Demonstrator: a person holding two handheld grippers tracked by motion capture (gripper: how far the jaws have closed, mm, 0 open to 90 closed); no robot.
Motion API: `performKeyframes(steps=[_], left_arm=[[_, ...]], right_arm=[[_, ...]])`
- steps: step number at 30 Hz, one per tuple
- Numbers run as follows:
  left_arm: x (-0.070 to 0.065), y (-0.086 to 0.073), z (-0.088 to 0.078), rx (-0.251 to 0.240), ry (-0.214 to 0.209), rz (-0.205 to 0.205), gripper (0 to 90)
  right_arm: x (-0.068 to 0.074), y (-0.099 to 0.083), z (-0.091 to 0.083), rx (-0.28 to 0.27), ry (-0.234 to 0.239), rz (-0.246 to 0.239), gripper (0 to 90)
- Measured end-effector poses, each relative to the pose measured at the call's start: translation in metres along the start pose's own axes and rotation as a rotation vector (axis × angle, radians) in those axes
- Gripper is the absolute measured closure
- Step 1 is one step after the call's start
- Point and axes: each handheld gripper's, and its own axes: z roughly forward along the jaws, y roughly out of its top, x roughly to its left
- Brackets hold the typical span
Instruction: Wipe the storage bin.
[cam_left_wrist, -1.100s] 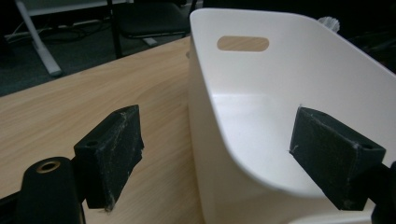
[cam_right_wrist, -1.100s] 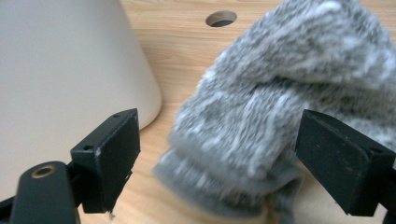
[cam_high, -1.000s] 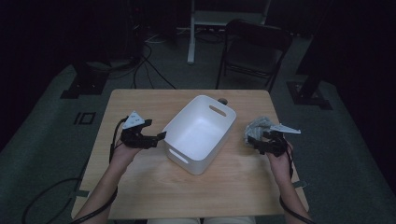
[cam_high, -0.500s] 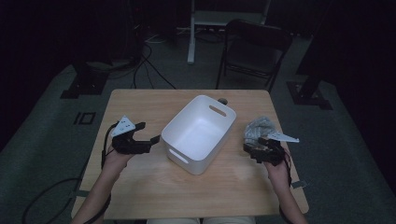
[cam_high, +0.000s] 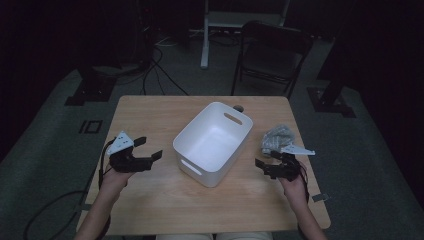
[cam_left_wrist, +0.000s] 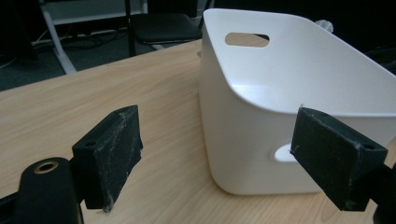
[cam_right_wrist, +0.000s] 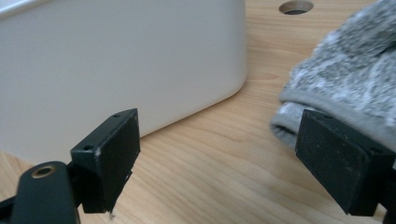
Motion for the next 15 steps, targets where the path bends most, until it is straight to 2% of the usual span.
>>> performKeyframes(steps=[9, 11, 15], left_arm=[[0.008, -0.024, -0.003, 0.031, 0.018, -0.033, 16.4], [0.008, -0.029, -0.002, 0.051, 0.026, -0.024, 16.4], [0.008, -0.040, 0.002, 0.086, 0.041, -0.017, 16.4]], right_arm=[[0.010, -0.009, 0.003, 0.021, 0.032, -0.021, 13.7], [0.011, -0.013, 0.003, 0.025, 0.049, -0.022, 13.7], [0.015, -0.020, 0.004, 0.040, 0.050, -0.028, 13.8]])
